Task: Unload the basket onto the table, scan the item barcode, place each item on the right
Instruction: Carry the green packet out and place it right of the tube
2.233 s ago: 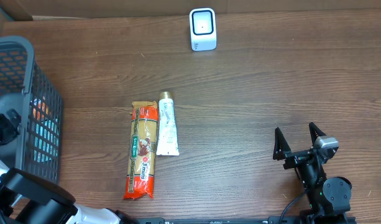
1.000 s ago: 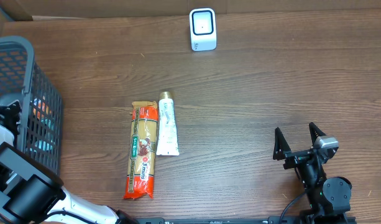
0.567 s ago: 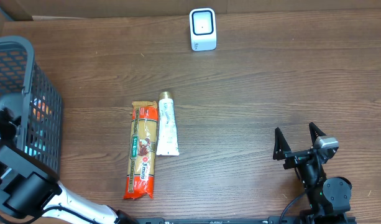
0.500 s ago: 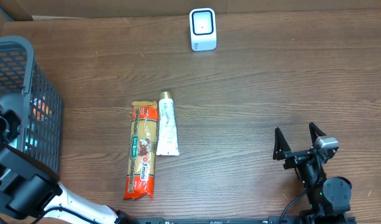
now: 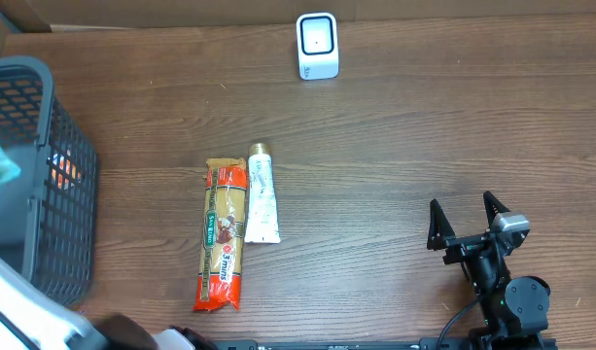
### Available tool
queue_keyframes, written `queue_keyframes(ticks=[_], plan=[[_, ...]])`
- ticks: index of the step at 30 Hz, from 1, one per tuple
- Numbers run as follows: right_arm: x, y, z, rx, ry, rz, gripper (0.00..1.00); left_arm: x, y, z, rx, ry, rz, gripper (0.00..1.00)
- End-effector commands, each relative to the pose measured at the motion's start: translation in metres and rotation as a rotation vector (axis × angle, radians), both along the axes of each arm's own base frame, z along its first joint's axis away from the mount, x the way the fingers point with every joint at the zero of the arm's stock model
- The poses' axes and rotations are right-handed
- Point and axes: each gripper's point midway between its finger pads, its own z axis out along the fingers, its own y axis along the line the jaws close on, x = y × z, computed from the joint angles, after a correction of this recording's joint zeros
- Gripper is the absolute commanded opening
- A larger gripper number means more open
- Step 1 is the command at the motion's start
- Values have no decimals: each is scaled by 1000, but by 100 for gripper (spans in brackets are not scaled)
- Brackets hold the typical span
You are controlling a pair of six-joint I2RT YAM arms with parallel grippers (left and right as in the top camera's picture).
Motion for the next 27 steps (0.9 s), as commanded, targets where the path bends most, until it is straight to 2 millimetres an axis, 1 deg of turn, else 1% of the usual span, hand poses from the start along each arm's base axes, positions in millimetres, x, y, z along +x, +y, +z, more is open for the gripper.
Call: queue_keyframes(ticks=[1, 3, 5, 7, 9, 11, 12, 14, 17, 21, 24, 26, 27], plan=[[0, -1, -2, 4, -2, -2, 100, 13, -77, 58, -12, -188, -223, 4], [0, -1, -2, 4, -2, -2, 100, 13, -111, 69, 7, -202, -297, 4], [0, -1, -2, 4, -2, -2, 100, 16, -147, 72, 27, -192, -400, 4], [0, -1, -2, 4, -2, -2, 100, 18, -183, 62, -11, -152, -489, 4], [0, -1, -2, 4, -2, -2, 100, 21, -218, 44, -56, -86, -590, 4], [0, -1, -2, 4, -2, -2, 100, 25, -249, 17, -93, -2, -671, 4], [0, -1, -2, 4, -2, -2, 100, 27, -267, -1, -106, 46, -718, 4], [0, -1, -2, 4, -2, -2, 100, 31, -293, -31, -126, 112, -776, 4], [0, -1, -2, 4, -2, -2, 100, 33, -337, -89, -167, 203, -848, 4], [0, -1, -2, 4, -2, -2, 100, 32, -381, -156, -189, 257, -880, 4], [0, -1, -2, 4, -2, -2, 100, 30, -409, -195, -203, 262, -895, 4], [0, -1, -2, 4, -2, -2, 100, 28, -429, -225, -215, 263, -905, 4], [0, -1, -2, 4, -2, -2, 100, 27, -435, -234, -215, 263, -916, 4]])
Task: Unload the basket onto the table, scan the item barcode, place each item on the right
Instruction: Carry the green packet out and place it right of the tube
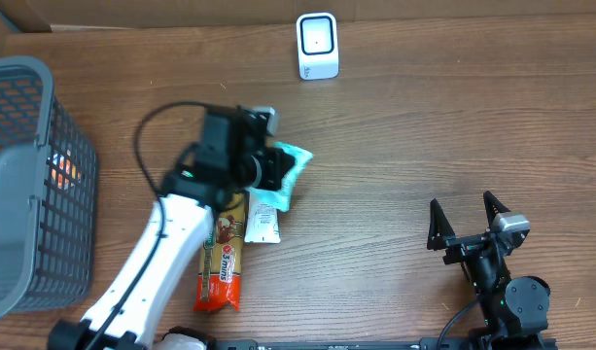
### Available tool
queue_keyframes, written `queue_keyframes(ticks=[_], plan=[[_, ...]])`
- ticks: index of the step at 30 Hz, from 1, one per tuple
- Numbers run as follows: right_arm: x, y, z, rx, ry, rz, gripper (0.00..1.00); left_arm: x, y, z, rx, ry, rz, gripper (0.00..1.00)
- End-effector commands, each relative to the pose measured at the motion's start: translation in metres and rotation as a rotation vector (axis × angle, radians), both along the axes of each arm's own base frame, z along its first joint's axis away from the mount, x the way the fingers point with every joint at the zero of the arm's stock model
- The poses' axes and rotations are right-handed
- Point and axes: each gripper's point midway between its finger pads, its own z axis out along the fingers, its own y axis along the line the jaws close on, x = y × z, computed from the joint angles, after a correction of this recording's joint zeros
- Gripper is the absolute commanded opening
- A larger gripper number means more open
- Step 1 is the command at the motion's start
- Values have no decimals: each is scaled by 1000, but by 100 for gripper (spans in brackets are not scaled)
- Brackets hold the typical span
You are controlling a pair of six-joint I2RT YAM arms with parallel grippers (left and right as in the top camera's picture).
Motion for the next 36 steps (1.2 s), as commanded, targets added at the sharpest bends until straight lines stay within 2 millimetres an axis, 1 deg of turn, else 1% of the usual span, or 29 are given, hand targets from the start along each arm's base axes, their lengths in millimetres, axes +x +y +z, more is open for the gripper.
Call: queue_keyframes(ticks=[1, 2, 4, 7, 8, 10, 11, 13, 14, 16, 17, 20, 23, 25, 27, 29, 30, 31, 32, 33, 34, 35, 36], plan=[[0, -1, -2, 4, -2, -2, 100, -5, -17, -37, -10, 52, 50, 4], [0, -1, -2, 4, -2, -2, 100, -7, -23, -46, -12, 74, 46, 5], [0, -1, -2, 4, -2, -2, 100, -13, -31, -60, -10, 120, 28, 9], [0, -1, -2, 4, -2, -2, 100, -22, -41, -77, -13, 182, -8, 20], [0, -1, -2, 4, -2, -2, 100, -24, -43, -80, -16, 198, -17, 31], [0, -1, -2, 4, -2, -2, 100, -27, -46, -84, -30, 220, -32, 64], [0, -1, -2, 4, -2, -2, 100, -28, -47, -83, -38, 223, -38, 76], [0, -1, -2, 4, -2, -2, 100, -25, -48, -77, -43, 201, -54, 90], [0, -1, -2, 4, -2, -2, 100, -22, -48, -72, -44, 185, -61, 100], [0, -1, -2, 4, -2, -2, 100, -15, -48, -55, -46, 149, -69, 100], [0, -1, -2, 4, -2, -2, 100, -11, -48, -42, -45, 124, -79, 100], [0, -1, -2, 4, -2, -2, 100, 3, -41, 6, -22, 49, -77, 100], [0, -1, -2, 4, -2, -2, 100, 14, -19, 70, 26, -36, -85, 100], [0, -1, -2, 4, -2, -2, 100, 19, 3, 119, 53, -99, -77, 100], [0, -1, -2, 4, -2, -2, 100, 22, 31, 169, 67, -162, -28, 100], [0, -1, -2, 4, -2, -2, 100, 23, 64, 216, 93, -255, 30, 100], [0, -1, -2, 4, -2, -2, 100, 23, 80, 234, 100, -291, 68, 100], [0, -1, -2, 4, -2, -2, 100, 22, 100, 253, 106, -328, 125, 100], [0, -1, -2, 4, -2, -2, 100, 21, 122, 271, 114, -364, 189, 100], [0, -1, -2, 4, -2, -2, 100, 18, 150, 287, 122, -392, 280, 100], [0, -1, -2, 4, -2, -2, 100, 15, 173, 298, 122, -405, 366, 100], [0, -1, -2, 4, -2, -2, 100, 11, 195, 304, 119, -409, 446, 100], [0, -1, -2, 4, -2, -2, 100, 5, 220, 310, 118, -411, 541, 100]])
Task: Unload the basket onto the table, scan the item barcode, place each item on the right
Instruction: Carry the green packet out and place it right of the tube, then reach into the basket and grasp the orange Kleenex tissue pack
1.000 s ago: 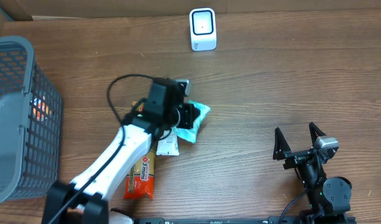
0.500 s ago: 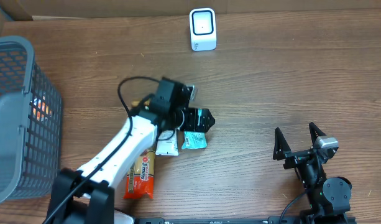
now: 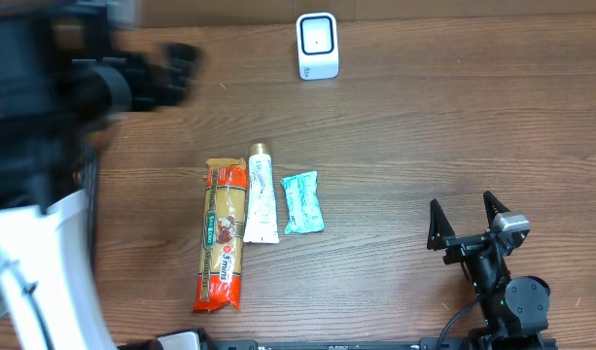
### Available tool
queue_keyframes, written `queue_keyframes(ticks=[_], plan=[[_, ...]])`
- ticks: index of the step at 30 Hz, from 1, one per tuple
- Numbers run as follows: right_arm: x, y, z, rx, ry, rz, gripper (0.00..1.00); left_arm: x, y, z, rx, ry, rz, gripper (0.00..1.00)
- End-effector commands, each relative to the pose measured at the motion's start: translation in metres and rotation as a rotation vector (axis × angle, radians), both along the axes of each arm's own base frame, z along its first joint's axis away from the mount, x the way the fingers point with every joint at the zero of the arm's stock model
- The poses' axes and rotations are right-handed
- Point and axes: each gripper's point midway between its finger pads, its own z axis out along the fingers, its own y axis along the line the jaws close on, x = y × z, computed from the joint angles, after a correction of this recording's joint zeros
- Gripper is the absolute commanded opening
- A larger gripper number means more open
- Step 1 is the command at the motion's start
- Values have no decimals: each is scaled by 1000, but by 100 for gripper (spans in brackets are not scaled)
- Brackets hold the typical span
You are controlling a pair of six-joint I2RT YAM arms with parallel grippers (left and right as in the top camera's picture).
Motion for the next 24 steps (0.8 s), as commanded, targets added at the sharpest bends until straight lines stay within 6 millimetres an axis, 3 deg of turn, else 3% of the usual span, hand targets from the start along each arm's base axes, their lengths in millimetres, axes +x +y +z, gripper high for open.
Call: queue_keyframes(ticks=[1, 4, 8, 13, 15, 24], plan=[[0, -1, -2, 4, -2, -2, 100, -20, 75, 21, -27, -38, 263, 100], [0, -1, -2, 4, -2, -2, 100, -47, 147, 12, -114, -9, 535, 100], [0, -1, -2, 4, -2, -2, 100, -66, 196, -4, -183, 27, 732, 100], [0, -1, -2, 4, -2, -2, 100, -73, 236, -37, -179, 116, 872, 100], [0, -1, -2, 4, -2, -2, 100, -73, 251, -60, -167, 186, 935, 99], [0, -1, -2, 4, -2, -2, 100, -64, 283, -132, -145, 376, 981, 98]])
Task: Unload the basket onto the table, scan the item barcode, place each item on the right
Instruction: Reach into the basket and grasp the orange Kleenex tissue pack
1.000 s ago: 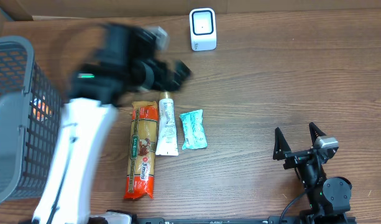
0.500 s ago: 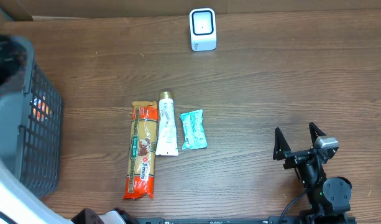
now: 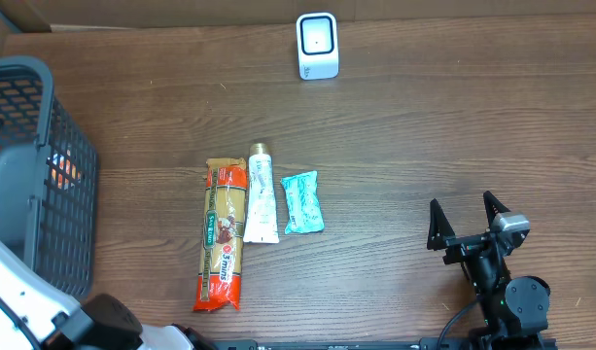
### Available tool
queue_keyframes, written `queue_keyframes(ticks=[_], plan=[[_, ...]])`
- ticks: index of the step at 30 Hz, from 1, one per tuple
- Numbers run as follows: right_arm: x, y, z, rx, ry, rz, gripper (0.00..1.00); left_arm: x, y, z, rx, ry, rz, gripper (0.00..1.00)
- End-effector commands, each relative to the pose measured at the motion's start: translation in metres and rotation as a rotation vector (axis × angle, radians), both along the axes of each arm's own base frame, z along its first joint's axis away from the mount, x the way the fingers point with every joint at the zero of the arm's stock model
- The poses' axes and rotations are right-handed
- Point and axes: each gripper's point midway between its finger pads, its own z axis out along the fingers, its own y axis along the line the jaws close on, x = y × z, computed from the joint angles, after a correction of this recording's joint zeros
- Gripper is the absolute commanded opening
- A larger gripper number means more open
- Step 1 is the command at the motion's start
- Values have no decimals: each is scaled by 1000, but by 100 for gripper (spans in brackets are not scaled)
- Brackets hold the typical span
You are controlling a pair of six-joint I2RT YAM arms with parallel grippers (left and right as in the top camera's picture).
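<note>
Three items lie side by side in the middle of the table: an orange spaghetti packet (image 3: 223,238), a white tube (image 3: 261,197) and a small teal packet (image 3: 302,202). The white barcode scanner (image 3: 317,45) stands at the far edge. My left arm (image 3: 25,301) rises from the bottom left and reaches over the basket; its gripper end is a blurred dark shape at the left frame edge, so its jaws cannot be read. My right gripper (image 3: 465,216) rests open and empty at the lower right, well clear of the items.
A dark mesh basket (image 3: 59,185) stands at the left edge, with something orange showing through its wall. A cardboard wall runs along the table's far edge behind the scanner.
My left arm was high at the upper left, blurred in motion; now it hangs over the basket at the left edge. The three items and the right arm have not moved.
First my left gripper was at the basket with the teal packet, only the spaghetti and tube on the table. Then it held the packet over the tube. Later the packet lay to the right of the tube with the arm drawn away, and now the arm is over the basket.
</note>
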Motion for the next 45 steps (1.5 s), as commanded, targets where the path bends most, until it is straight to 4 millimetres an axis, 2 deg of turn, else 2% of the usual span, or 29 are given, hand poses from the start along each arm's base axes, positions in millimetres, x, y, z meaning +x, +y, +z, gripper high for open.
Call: queue_keyframes(ticks=[1, 8, 10, 12, 18, 22, 31, 35, 38, 41, 43, 45], plan=[[0, -1, -2, 4, -2, -2, 100, 1, 14, -26, 6, 79, 9, 98], [0, -1, -2, 4, -2, -2, 100, 17, 30, -70, -4, 169, -74, 97], [0, -1, -2, 4, -2, -2, 100, 21, 34, -85, -11, 200, -106, 93], [0, -1, -2, 4, -2, -2, 100, 27, 37, -99, -15, 219, -147, 93], [0, -1, -2, 4, -2, -2, 100, 55, 34, -156, -57, 233, -362, 89], [0, -1, -2, 4, -2, -2, 100, 68, 42, -203, -82, 275, -410, 88], [0, -1, -2, 4, -2, -2, 100, 78, 45, -284, -175, 342, -438, 84], [0, -1, -2, 4, -2, -2, 100, 81, 36, -306, -194, 382, -486, 77], [0, -1, -2, 4, -2, -2, 100, 82, 32, -313, -205, 395, -496, 65], [0, -1, -2, 4, -2, -2, 100, 81, 31, -310, -206, 394, -495, 27], [0, -1, -2, 4, -2, -2, 100, 80, 31, -304, -205, 392, -490, 7], [0, -1, -2, 4, -2, -2, 100, 80, 31, -293, -203, 384, -475, 4]])
